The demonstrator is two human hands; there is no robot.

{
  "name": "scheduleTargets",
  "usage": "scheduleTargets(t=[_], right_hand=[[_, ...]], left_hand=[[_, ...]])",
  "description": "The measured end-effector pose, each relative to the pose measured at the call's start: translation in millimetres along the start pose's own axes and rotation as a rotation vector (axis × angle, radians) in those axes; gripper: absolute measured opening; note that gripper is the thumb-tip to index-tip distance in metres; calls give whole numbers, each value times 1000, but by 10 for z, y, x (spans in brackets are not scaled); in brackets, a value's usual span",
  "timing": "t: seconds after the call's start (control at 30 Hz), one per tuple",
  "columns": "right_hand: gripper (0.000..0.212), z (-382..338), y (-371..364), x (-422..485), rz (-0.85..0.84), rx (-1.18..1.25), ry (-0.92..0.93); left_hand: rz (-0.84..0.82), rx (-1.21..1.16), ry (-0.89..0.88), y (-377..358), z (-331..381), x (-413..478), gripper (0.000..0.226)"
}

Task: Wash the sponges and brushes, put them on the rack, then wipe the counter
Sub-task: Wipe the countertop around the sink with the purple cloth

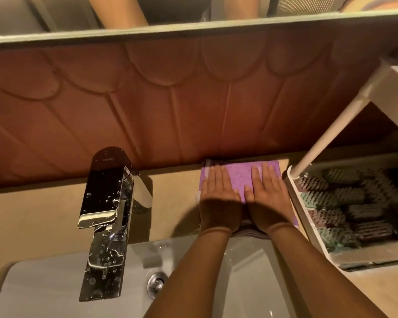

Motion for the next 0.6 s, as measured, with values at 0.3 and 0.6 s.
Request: scheduleTargets(t=[0.3,0.6], right_hand=[[78,76,9,-263,-48,-36,-21],[76,118,49,-746,-93,-15,19]], left_hand=[[-22,-81,-41,-85,116,-177,53],[208,-380,112,138,10,-865,56]])
Point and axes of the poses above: each hand's wrist, its own x-axis towards the middle knuckle, its own y-axis out of the back of the hand, z = x × y, the point moved 8 cm from there along x, towards the middle knuckle, and after that the axes turned 6 degrees about -z, right-handed, at the moved point
